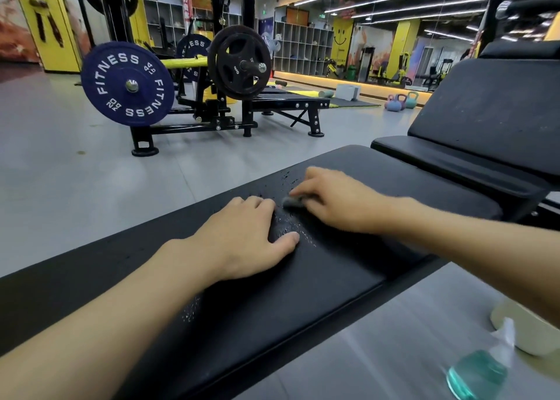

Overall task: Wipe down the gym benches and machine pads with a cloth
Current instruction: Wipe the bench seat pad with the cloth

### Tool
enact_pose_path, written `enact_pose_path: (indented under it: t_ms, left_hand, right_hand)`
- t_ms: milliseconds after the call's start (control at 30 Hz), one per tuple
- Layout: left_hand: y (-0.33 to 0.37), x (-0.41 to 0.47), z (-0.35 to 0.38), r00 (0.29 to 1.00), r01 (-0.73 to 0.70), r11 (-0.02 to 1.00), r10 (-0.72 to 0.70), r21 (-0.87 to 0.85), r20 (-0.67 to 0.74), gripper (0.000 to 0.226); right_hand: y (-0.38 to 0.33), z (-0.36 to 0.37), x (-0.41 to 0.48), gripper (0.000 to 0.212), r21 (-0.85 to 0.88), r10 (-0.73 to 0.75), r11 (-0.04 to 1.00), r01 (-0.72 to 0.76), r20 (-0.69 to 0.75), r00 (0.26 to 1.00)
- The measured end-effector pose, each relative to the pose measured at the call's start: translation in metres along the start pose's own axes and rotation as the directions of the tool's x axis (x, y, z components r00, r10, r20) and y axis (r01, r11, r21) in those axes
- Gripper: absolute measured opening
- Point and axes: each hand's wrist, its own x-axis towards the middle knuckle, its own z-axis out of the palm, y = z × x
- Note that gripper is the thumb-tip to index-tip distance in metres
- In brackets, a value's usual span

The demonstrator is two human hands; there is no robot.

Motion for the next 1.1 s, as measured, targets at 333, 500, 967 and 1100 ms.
enact_pose_path:
  t_ms: [333,500,967,1100]
  left_hand:
    - [0.007,-0.007,-0.004,0.999,-0.004,0.999,0.006,-0.037,0.046,0.066]
    - [0.010,-0.009,-0.006,0.999,-0.006,1.000,0.007,-0.019,0.054,0.068]
    - [0.014,-0.011,-0.004,0.999,-0.029,0.999,0.030,-0.021,0.043,0.049]
    - [0.014,-0.012,-0.004,0.999,-0.030,0.999,0.031,-0.035,0.038,0.049]
  right_hand:
    - [-0.004,-0.006,-0.022,0.031,0.021,0.008,1.000,-0.008,-0.007,1.000]
    - [0.016,-0.011,-0.016,0.032,-0.025,0.223,0.974,-0.226,-0.103,0.969]
    - [-0.012,-0.013,-0.060,0.028,0.025,0.009,1.000,-0.008,-0.013,1.000]
    - [0.031,-0.028,-0.055,0.032,-0.032,0.252,0.966,-0.257,-0.109,0.961]
